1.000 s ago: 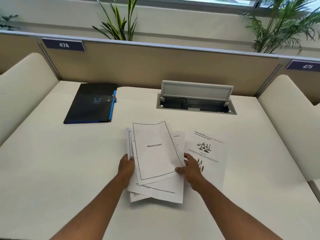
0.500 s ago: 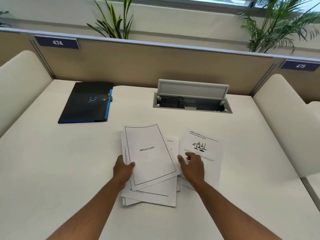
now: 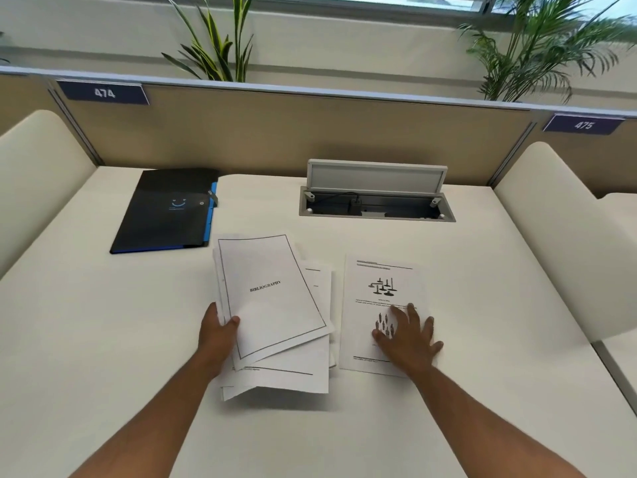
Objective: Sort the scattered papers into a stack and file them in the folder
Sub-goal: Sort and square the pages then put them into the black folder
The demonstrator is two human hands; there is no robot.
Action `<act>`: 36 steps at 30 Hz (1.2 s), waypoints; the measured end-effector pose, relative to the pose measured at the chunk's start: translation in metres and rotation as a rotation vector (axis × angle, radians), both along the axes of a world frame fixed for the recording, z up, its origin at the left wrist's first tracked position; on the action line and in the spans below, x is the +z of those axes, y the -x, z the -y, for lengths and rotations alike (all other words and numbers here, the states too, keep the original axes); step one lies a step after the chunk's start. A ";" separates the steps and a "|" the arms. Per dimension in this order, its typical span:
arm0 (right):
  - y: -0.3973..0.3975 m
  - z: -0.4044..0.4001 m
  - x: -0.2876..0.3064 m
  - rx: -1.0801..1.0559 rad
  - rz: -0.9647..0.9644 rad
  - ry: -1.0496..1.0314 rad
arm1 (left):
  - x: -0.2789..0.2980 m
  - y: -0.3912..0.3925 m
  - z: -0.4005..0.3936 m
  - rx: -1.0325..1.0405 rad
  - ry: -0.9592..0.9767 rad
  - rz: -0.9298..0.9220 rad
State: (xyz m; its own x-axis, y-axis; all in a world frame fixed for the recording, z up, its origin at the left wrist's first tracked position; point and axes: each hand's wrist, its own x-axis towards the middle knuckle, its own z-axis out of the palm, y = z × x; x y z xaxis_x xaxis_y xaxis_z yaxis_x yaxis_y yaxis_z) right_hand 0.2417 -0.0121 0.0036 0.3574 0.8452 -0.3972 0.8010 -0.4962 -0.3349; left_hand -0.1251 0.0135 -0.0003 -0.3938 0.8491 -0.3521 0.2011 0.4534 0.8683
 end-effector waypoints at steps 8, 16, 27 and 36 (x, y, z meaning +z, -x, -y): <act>0.026 0.006 -0.005 0.178 -0.030 -0.157 | 0.006 -0.013 0.006 -0.037 -0.045 0.152; 0.039 -0.003 0.007 -0.262 -0.154 -0.199 | -0.001 -0.048 0.016 -0.116 0.096 -0.017; 0.055 -0.014 0.011 -0.296 -0.371 -0.063 | 0.013 -0.084 0.011 -0.283 0.153 -0.266; 0.042 -0.015 0.002 -0.326 -0.758 -0.035 | 0.019 -0.075 0.012 -0.334 0.135 -0.206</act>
